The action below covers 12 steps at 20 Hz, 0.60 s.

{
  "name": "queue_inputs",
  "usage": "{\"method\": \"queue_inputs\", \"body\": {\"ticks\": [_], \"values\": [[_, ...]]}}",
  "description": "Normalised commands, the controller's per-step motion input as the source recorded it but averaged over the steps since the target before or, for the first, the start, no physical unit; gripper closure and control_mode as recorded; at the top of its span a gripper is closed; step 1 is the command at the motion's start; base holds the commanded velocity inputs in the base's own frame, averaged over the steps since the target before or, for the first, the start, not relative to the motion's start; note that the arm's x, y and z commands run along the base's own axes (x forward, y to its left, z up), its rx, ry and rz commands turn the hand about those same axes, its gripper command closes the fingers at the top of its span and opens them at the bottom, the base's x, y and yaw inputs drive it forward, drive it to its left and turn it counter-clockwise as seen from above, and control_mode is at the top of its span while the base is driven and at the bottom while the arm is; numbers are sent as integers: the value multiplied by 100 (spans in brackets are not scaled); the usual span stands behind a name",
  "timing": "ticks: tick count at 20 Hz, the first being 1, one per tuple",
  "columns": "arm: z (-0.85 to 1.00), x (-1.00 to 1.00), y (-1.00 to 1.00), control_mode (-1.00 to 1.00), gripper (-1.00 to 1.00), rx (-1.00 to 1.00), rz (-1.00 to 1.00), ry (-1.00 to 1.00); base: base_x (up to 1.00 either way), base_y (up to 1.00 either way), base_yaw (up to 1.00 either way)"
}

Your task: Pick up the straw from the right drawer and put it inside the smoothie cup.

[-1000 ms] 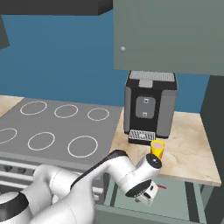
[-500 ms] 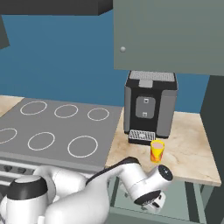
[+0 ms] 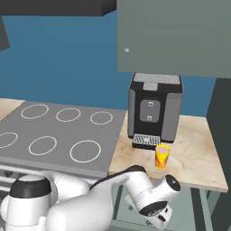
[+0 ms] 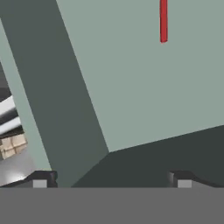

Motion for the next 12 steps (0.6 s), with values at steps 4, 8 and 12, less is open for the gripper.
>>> {"method": "queue_inputs", "body": {"ticks": [4, 8, 12], "values": [[-49, -100, -36, -100, -100, 0, -4, 0, 0, 0, 0], [-64, -100, -55, -100, -100, 2, -5, 0, 0, 0, 0], [-36, -100, -75, -100, -100, 4, -8, 0, 0, 0, 0]]}}
